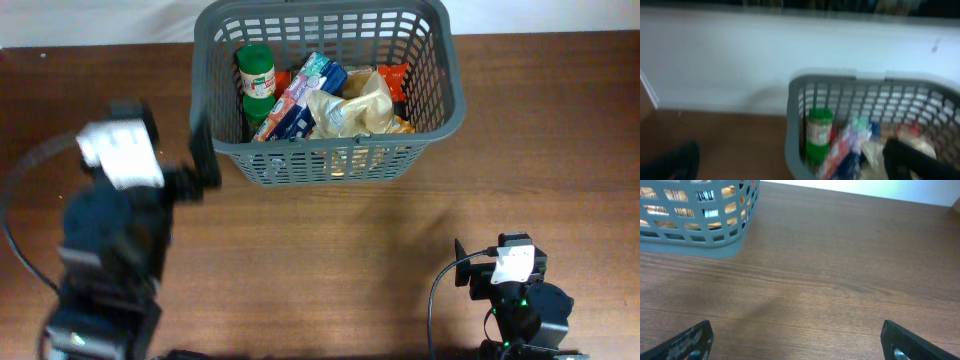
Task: Pack container
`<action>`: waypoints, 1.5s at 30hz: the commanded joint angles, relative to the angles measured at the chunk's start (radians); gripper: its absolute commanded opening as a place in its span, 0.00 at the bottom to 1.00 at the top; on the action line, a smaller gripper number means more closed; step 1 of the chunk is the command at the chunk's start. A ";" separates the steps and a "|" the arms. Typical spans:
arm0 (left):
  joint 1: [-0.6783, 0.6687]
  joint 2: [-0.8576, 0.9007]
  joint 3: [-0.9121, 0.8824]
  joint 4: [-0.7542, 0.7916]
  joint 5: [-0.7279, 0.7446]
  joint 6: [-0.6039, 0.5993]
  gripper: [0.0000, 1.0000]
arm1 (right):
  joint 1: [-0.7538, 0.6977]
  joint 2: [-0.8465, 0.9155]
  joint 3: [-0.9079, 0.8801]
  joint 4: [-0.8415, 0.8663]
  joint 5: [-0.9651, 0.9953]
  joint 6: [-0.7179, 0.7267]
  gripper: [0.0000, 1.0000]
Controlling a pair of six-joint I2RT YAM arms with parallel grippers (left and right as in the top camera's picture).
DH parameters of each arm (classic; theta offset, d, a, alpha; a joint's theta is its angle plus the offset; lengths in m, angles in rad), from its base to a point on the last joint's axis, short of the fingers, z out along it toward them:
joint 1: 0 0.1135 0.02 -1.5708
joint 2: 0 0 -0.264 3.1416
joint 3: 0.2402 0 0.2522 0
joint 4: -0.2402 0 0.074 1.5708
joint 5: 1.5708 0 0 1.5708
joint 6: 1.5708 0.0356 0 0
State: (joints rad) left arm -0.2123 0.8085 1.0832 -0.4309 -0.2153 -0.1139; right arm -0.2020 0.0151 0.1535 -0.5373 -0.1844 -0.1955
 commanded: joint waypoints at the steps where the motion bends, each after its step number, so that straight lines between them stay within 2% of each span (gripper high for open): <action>1: 0.010 -0.212 -0.390 0.213 -0.014 0.006 0.99 | 0.006 -0.012 -0.007 0.003 0.005 -0.007 0.99; 8: 0.015 -0.502 -0.839 0.532 -0.047 0.006 0.99 | 0.006 -0.012 -0.007 0.003 0.005 -0.007 0.99; 15: 0.015 -0.716 -1.058 0.599 -0.043 0.006 0.99 | 0.006 -0.012 -0.007 0.003 0.005 -0.007 0.99; 25: 0.028 -0.804 -1.074 0.483 -0.043 0.006 0.99 | 0.006 -0.012 -0.007 0.003 0.005 -0.007 0.99; 29: 0.047 -0.803 -1.074 0.363 -0.043 0.006 0.99 | 0.006 -0.012 -0.007 0.003 0.005 -0.007 0.99; 45: 0.047 -0.795 -1.073 0.370 -0.043 0.006 0.99 | 0.006 -0.012 -0.007 0.003 0.005 -0.007 0.99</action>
State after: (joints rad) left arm -0.1703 0.0166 0.0113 -0.0563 -0.2455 -0.1135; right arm -0.2020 0.0139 0.1532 -0.5339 -0.1844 -0.1955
